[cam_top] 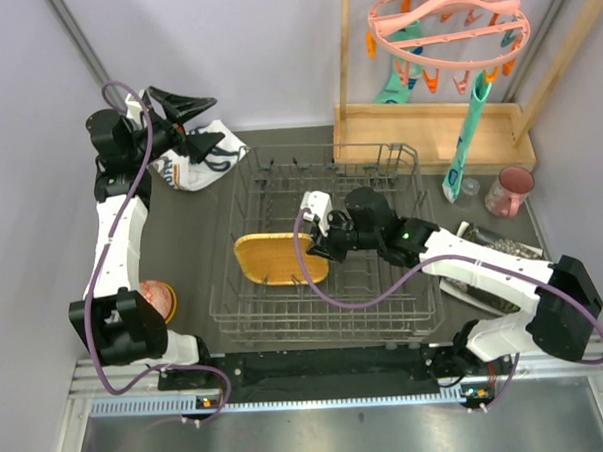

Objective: Load the mixed dishes into the dish rack
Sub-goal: Insert the plate into the dish rack

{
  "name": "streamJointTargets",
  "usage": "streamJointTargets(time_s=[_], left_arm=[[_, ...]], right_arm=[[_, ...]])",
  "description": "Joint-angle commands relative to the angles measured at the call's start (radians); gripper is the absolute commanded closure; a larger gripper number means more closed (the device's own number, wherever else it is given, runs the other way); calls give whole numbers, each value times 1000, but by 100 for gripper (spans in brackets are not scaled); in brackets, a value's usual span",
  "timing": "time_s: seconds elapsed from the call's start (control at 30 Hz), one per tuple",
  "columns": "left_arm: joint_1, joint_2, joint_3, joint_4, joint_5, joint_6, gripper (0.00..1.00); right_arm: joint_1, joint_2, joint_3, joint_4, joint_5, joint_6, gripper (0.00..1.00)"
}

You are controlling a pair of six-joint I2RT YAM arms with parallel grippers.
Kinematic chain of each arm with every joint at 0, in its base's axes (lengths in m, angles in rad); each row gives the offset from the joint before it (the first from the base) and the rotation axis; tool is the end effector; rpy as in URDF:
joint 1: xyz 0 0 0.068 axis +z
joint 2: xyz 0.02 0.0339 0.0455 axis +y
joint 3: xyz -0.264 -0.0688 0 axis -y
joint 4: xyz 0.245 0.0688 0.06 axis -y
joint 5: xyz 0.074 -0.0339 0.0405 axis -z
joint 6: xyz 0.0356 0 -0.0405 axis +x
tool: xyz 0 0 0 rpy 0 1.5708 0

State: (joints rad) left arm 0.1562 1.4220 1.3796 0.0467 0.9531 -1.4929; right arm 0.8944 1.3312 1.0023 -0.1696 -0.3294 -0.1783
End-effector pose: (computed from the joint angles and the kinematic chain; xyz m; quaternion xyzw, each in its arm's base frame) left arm 0.3234 0.0215 0.4246 -0.2397 0.6643 -0.6442 0.2936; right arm 0.1808 0.2436 0.2961 -0.5053 0.6862 0.3086 0.4226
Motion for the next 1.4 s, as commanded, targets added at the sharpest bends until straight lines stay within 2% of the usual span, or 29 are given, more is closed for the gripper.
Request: streamJointTargets(time_s=[0.0, 0.57, 0.8, 0.97, 1.13, 1.37], left_arm=[[5, -38, -2, 61, 12, -3, 3], [5, -32, -8, 78, 4, -17, 3], [5, -29, -8, 94, 7, -29, 3], [16, -15, 12, 102, 10, -33, 3], [42, 25, 58, 113, 6, -38, 4], [45, 87, 75, 156, -1, -50, 4]], right_arm=[[14, -108, 62, 36, 33, 86, 100], [12, -204, 208, 110, 90, 59, 100], [-5, -138, 277, 142, 148, -50, 100], [-113, -52, 344, 162, -14, -70, 100], [-219, 39, 407, 211, -85, -96, 100], [-305, 184, 496, 268, -213, -132, 100]])
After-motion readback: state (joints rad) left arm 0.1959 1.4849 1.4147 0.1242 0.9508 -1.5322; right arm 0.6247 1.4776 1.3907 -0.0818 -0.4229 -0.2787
